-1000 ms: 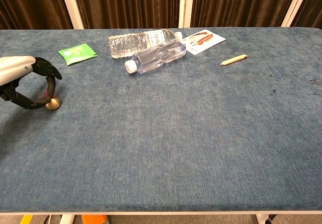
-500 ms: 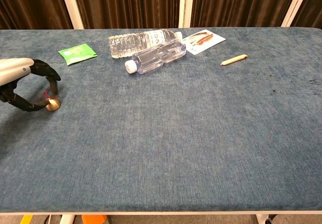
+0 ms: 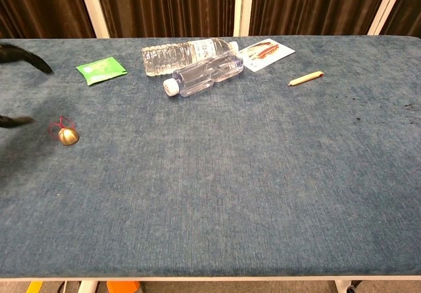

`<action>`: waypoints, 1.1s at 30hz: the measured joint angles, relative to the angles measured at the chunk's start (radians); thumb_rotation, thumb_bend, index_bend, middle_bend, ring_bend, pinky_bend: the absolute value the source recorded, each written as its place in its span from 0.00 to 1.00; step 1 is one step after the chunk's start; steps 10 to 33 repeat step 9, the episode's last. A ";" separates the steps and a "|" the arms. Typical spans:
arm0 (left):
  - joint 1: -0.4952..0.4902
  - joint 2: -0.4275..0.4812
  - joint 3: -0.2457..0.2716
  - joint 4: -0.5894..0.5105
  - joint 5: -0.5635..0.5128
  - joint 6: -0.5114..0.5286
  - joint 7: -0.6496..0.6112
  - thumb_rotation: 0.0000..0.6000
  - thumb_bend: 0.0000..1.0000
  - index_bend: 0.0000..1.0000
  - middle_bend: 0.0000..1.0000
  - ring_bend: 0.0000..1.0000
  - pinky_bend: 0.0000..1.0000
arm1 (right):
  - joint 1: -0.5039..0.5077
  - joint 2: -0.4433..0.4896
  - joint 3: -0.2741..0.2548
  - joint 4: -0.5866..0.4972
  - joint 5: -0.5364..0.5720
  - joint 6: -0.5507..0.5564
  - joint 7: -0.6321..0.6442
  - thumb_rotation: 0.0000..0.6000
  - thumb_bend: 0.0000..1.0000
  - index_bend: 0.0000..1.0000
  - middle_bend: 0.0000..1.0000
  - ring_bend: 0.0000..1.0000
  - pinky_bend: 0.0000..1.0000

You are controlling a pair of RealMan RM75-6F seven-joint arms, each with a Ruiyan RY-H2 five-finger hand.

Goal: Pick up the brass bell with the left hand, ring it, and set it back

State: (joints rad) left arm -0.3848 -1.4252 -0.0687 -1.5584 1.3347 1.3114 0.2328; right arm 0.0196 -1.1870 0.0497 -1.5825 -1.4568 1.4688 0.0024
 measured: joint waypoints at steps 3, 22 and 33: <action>0.062 0.011 0.027 0.049 0.098 0.129 -0.044 1.00 0.17 0.15 0.14 0.02 0.03 | 0.002 -0.010 -0.004 0.003 -0.004 -0.007 -0.002 1.00 0.16 0.00 0.00 0.00 0.00; 0.194 0.051 0.068 0.120 0.125 0.248 -0.153 1.00 0.16 0.14 0.14 0.02 0.03 | 0.003 -0.015 -0.005 0.002 -0.006 -0.004 -0.013 1.00 0.16 0.00 0.00 0.00 0.00; 0.194 0.051 0.068 0.120 0.125 0.248 -0.153 1.00 0.16 0.14 0.14 0.02 0.03 | 0.003 -0.015 -0.005 0.002 -0.006 -0.004 -0.013 1.00 0.16 0.00 0.00 0.00 0.00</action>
